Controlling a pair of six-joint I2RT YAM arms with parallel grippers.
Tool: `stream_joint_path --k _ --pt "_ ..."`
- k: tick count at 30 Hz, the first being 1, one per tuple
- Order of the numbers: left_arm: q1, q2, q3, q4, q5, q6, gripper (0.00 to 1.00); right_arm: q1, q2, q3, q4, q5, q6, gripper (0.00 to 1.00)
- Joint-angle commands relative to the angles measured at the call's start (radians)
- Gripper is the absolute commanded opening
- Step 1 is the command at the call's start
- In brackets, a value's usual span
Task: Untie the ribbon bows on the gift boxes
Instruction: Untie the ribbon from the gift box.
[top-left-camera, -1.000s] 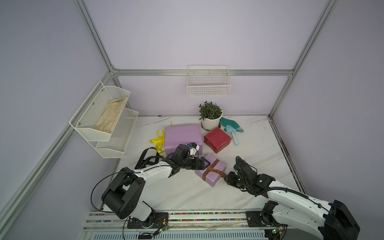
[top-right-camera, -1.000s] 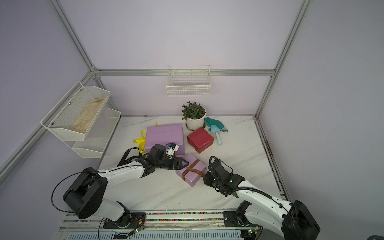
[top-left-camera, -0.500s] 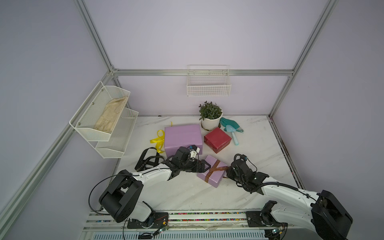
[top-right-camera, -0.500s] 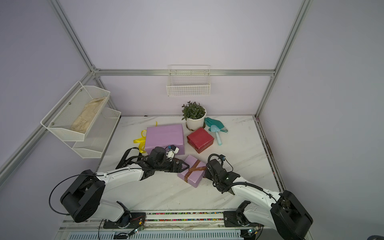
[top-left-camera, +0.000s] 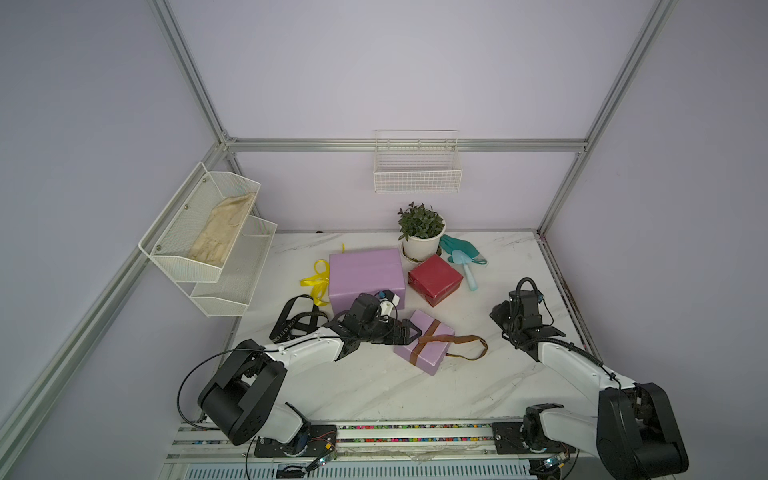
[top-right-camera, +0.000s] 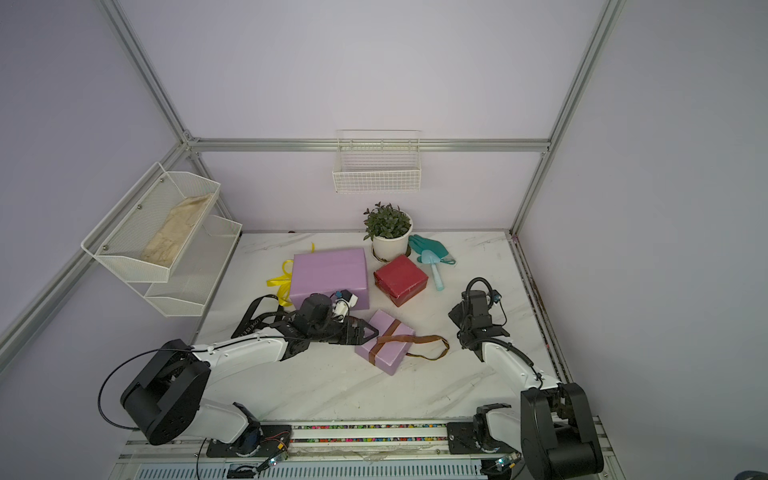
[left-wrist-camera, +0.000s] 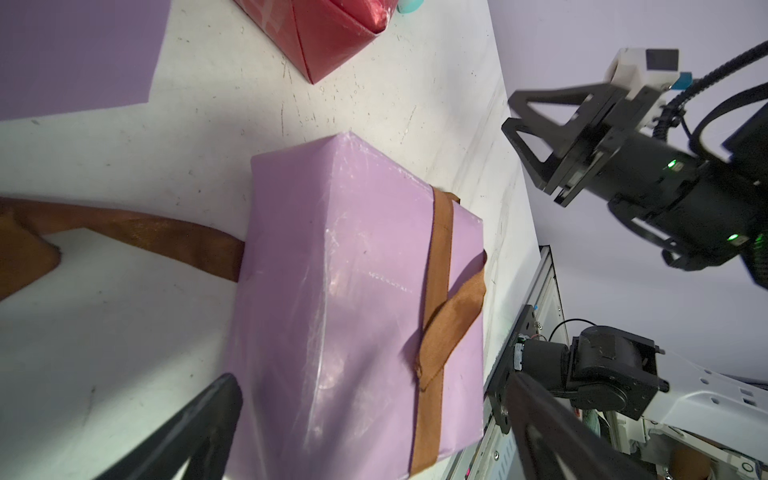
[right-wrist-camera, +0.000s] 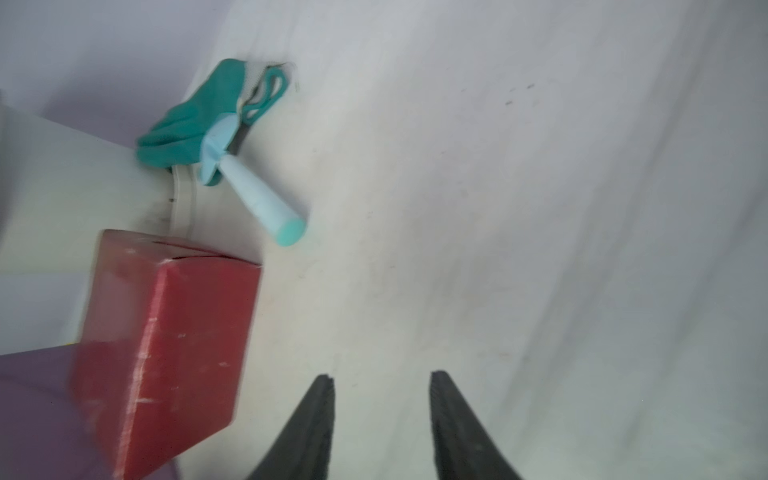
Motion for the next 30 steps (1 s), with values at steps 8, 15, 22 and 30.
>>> stream_joint_path --k 8,15,22,30 --pt "-0.003 0.007 0.034 0.036 -0.026 0.009 1.00 0.076 -0.182 -0.022 -0.162 -0.407 0.016 0.59" --pt "-0.003 0.055 0.074 0.042 -0.002 0.049 1.00 0.181 -0.376 -0.108 -0.270 -0.477 0.179 0.63" --pt "-0.004 0.043 0.051 0.046 0.017 0.048 1.00 0.344 -0.295 -0.141 -0.095 -0.435 0.311 0.65" --pt "-0.008 -0.031 -0.022 0.048 0.004 0.019 1.00 0.378 -0.134 -0.132 0.016 -0.400 0.297 0.62"
